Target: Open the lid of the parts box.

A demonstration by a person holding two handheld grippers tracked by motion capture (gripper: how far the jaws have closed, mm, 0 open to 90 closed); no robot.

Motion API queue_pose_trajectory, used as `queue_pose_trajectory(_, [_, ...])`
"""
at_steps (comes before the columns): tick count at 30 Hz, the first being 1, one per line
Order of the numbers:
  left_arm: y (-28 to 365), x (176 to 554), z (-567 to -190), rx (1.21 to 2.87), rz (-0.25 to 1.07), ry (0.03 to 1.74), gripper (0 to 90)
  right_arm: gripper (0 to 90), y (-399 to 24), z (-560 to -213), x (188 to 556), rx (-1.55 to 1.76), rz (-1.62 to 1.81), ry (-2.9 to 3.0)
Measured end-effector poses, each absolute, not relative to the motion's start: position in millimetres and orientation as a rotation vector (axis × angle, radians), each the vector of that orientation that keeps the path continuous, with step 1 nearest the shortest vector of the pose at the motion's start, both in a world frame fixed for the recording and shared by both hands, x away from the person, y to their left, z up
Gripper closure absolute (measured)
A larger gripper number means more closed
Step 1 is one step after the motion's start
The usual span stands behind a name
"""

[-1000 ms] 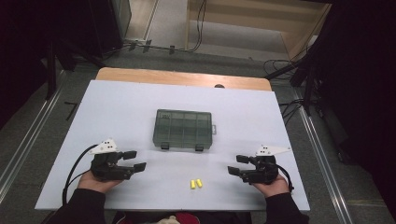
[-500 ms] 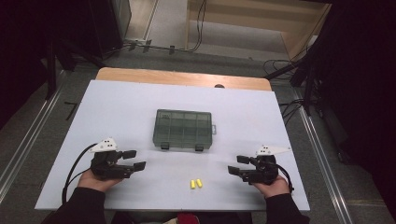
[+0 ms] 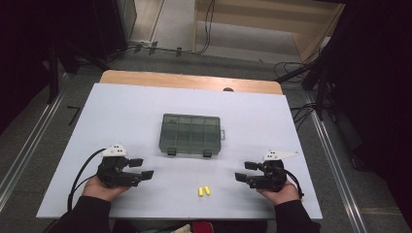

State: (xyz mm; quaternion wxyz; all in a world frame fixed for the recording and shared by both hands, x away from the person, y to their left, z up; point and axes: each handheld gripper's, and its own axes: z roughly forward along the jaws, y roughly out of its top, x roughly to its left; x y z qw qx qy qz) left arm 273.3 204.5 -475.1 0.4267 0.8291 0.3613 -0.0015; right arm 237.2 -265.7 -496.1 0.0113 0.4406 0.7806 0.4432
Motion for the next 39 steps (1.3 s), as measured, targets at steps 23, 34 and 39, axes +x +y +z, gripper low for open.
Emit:
queue_pose_trajectory(23, [202.2, 270.7, -474.8, 2.081, 0.024, 0.892, 24.7, 28.0, -266.3, -480.6, 261.4, 1.341, 1.384, 2.403])
queue_pose_trajectory(34, [201.7, 270.1, -474.7, 2.084, 0.025, 0.89, 24.8, 28.1, -257.5, -475.2, 275.7, 1.309, 1.362, 2.398])
queue_pose_trajectory(39, [201.1, 269.5, -475.0, 2.087, 0.041, 0.897, 24.7, 28.1, -252.9, -470.5, 281.6, 1.29, 1.355, 2.411])
